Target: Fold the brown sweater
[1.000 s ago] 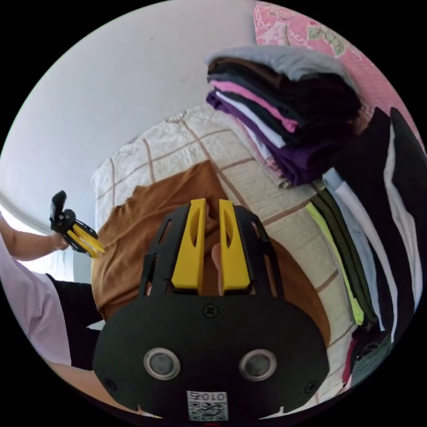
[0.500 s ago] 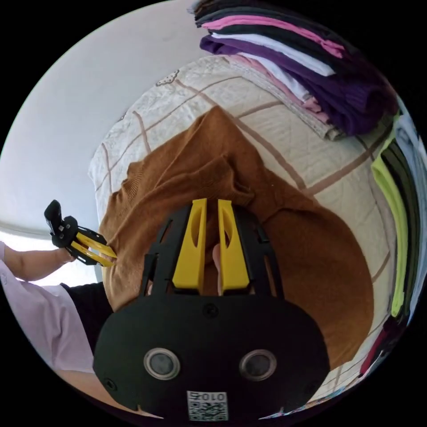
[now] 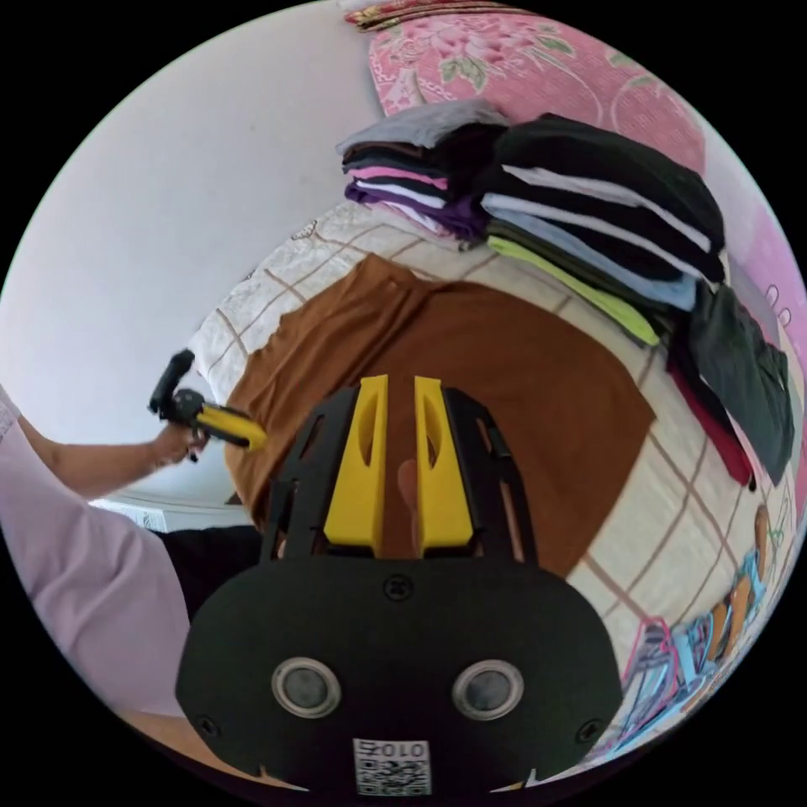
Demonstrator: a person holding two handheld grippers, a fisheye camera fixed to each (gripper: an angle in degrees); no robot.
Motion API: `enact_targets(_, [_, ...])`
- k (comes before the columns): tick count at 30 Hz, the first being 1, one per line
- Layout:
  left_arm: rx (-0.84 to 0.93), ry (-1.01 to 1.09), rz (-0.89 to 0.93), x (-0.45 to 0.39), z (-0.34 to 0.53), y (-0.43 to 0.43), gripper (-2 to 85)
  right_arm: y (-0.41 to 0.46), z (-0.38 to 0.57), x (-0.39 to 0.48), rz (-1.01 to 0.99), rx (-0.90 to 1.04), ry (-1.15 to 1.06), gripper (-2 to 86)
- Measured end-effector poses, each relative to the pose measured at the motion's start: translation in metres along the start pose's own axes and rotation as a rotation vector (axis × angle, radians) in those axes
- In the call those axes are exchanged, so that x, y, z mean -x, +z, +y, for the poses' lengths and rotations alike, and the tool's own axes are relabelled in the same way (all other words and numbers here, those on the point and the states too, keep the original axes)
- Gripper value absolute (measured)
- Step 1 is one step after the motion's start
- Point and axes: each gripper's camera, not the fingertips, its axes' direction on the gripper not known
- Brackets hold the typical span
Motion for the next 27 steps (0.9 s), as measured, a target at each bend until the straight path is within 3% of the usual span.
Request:
enact_targets(6, [-0.107, 0.114, -0.201, -0.101, 0.008, 0.046, 9.9, -0.045, 0.121, -0.065, 0.031, 0.230, -0.012, 7.7])
enact_targets(11, [-0.062, 0.331, -0.222, -0.240, -0.010, 0.171, 11.1, -0.056, 0.211, -0.111, -0.044, 0.388, -0.006, 9.9])
enact_targets(17, [-0.006, 0.494, -0.310, -0.344, -0.031, 0.293, 12.6, -0.056, 0.245, -0.148, -0.146, 0.450, -0.016, 10.6])
enact_targets(27, [0.057, 0.513, -0.341, -0.394, -0.048, 0.427, 12.7, -0.074, 0.250, -0.173, -0.240, 0.523, -0.174, 3.9])
